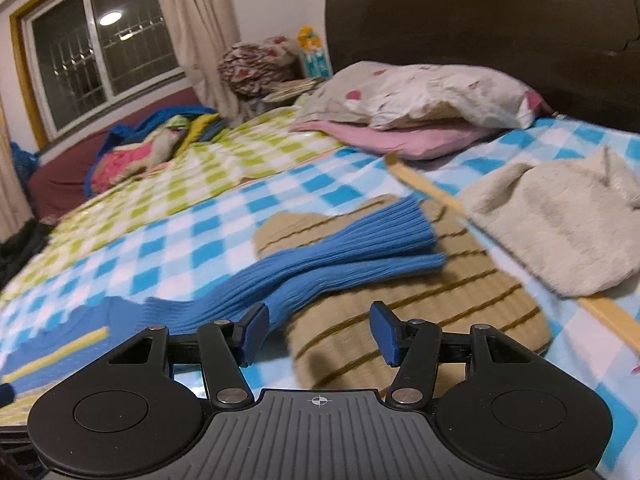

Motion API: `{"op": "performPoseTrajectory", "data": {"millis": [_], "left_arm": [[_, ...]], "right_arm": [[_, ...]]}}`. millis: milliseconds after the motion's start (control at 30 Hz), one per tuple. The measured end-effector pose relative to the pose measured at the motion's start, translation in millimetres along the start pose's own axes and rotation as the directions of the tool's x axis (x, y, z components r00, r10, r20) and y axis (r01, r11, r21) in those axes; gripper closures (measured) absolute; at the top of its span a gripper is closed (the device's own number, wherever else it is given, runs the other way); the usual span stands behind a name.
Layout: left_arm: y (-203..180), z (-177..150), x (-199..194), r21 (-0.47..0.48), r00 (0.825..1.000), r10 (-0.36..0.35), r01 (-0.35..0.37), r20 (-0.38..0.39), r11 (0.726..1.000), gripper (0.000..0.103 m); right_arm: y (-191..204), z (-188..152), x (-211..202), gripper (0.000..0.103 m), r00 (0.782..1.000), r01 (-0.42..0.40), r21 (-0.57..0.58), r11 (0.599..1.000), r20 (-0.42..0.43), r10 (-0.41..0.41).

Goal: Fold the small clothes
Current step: 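Move the right gripper to the sleeve cuff lying on the beige mat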

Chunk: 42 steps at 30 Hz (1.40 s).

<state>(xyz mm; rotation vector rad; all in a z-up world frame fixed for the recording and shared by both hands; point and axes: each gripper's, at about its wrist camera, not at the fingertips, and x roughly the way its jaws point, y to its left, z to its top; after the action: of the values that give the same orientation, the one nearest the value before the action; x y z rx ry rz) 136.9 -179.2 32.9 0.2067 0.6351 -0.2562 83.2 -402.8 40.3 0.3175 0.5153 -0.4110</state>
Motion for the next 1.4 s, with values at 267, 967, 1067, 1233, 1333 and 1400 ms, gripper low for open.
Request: {"op": "performPoseTrajectory", "data": {"millis": [267,967,1067,1233,1333,1400], "left_arm": [[-7.1,-2.0,3.2,0.012,1.0,-0.007,0.007,-0.006,1.0,0.0],[-30.2,-1.8,3.3,0.089,1.0,-0.003,0.005,-0.023,0.996,0.0],[-31.9,-1.7,3.0,0.094,1.0,-0.002,0.005,-0.026,0.996,0.0],[-36.9,-0.7,4.5,0.115,0.999,0.012,-0.008,-0.037,0.993,0.0],[-42.1,-2.1,6.5,0.142,0.998,0.027,-0.019,-0.057,0.99,0.0],[-44.6,-4.3,7.5,0.155,0.997,0.04,-0.029,-0.068,0.988,0.0]], "right_arm": [[-0.7,-4.9,6.3,0.049,0.999,0.048,-0.046,0.998,-0.006,-0.048],[-2.4,-13.7,19.4,0.053,0.993,0.113,-0.117,0.987,-0.029,-0.117],[-1.2,-15.1,20.7,0.053,0.992,0.118,-0.132,0.984,-0.03,-0.123],[-1.5,-16.2,22.0,0.053,0.992,0.116,-0.134,0.984,-0.034,-0.121],[-2.8,-16.9,22.8,0.053,0.992,0.114,-0.13,0.985,-0.039,-0.12],[-2.8,-17.0,23.2,0.053,0.992,0.115,-0.132,0.985,-0.037,-0.121]]}}
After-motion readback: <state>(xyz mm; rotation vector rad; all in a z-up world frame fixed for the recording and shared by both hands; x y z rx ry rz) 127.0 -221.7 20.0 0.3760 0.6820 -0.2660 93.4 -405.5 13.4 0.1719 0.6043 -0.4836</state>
